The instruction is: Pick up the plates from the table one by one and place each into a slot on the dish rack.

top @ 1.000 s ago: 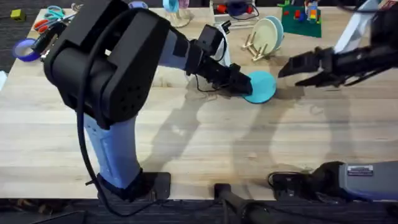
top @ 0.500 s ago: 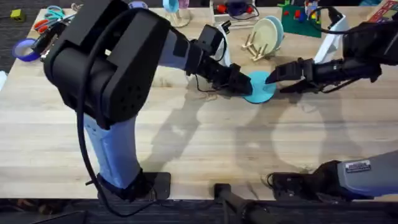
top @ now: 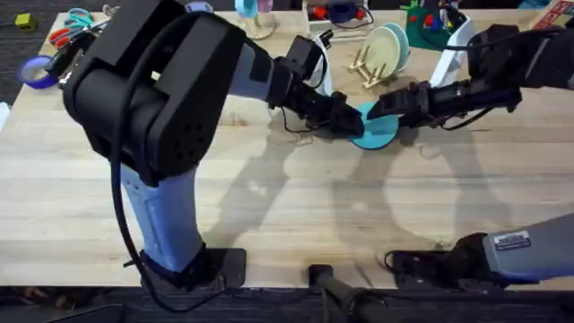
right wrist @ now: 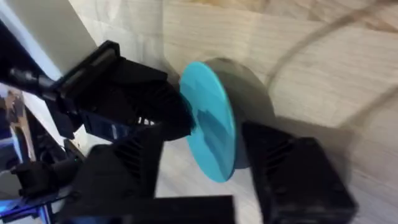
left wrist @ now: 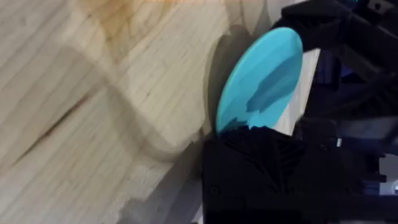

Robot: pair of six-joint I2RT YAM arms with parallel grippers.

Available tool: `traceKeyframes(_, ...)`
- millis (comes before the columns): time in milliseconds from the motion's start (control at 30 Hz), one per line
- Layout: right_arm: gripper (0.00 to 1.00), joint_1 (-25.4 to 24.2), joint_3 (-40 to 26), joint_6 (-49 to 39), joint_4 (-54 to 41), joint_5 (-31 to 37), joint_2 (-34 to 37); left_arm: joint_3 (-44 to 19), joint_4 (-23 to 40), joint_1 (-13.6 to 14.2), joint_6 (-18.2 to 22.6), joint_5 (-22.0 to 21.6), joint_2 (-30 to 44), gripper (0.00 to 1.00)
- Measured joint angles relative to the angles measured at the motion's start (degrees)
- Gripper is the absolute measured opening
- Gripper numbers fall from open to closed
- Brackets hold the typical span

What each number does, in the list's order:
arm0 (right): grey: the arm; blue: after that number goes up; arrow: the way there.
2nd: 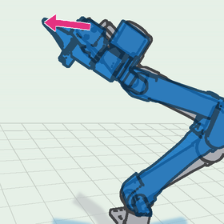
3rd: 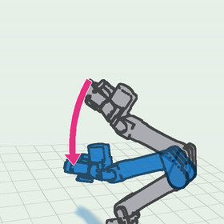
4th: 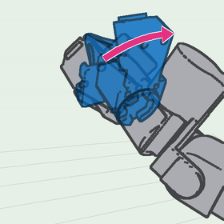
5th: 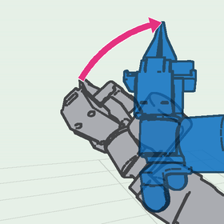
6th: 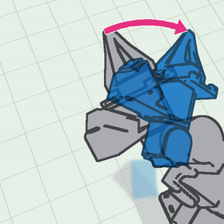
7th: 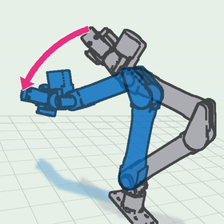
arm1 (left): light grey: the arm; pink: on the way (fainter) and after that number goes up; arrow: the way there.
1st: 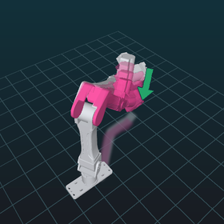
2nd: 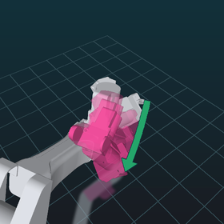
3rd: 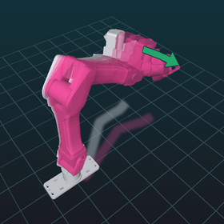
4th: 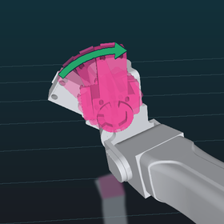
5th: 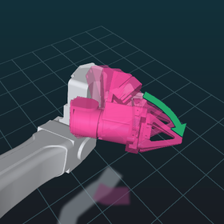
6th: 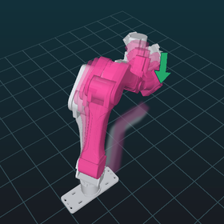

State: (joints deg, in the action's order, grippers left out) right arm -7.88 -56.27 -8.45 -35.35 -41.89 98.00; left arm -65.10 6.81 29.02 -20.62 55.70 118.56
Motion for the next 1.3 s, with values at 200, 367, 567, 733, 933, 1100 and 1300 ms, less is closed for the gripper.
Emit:
traceKeyframes(200, 0.401, 0.0, 0.0, 0.4, 0.1, -0.1, 0.0, 0.0, 0.0, 0.0, 0.0, 0.0, 0.0, 0.042)
traceKeyframes(367, 0.117, -0.2, 0.0, 0.6, 0.4, 0.4, 0.0, 0.0, 0.1, 0.0, 0.0, 0.1, 0.0, 0.042)
traceKeyframes(567, 0.034, -0.6, 0.0, 0.6, 0.2, -1.1, 0.0, 0.0, 0.2, -0.3, 0.0, 0.6, 0.0, 0.041)
traceKeyframes(733, 0.027, -0.7, 0.0, 0.5, 0.0, -1.4, 0.0, 0.0, 0.3, -0.3, 0.0, 0.7, 0.0, 0.041)
traceKeyframes(933, 0.031, -0.8, 0.0, -0.6, -1.7, -1.3, 0.0, 0.0, 1.5, -0.3, -0.4, 0.0, -0.3, 0.041)
traceKeyframes(1100, 0.031, -0.3, 0.0, -1.8, -5.0, 0.7, -2.5, 0.0, 5.3, 0.6, -0.7, -7.1, -3.8, 0.039)
traceKeyframes(1300, 0.031, -0.2, -1.2, -3.3, -8.7, 4.2, -9.7, 0.2, 11.0, 0.3, -0.5, -16.7, -11.7, 0.039)
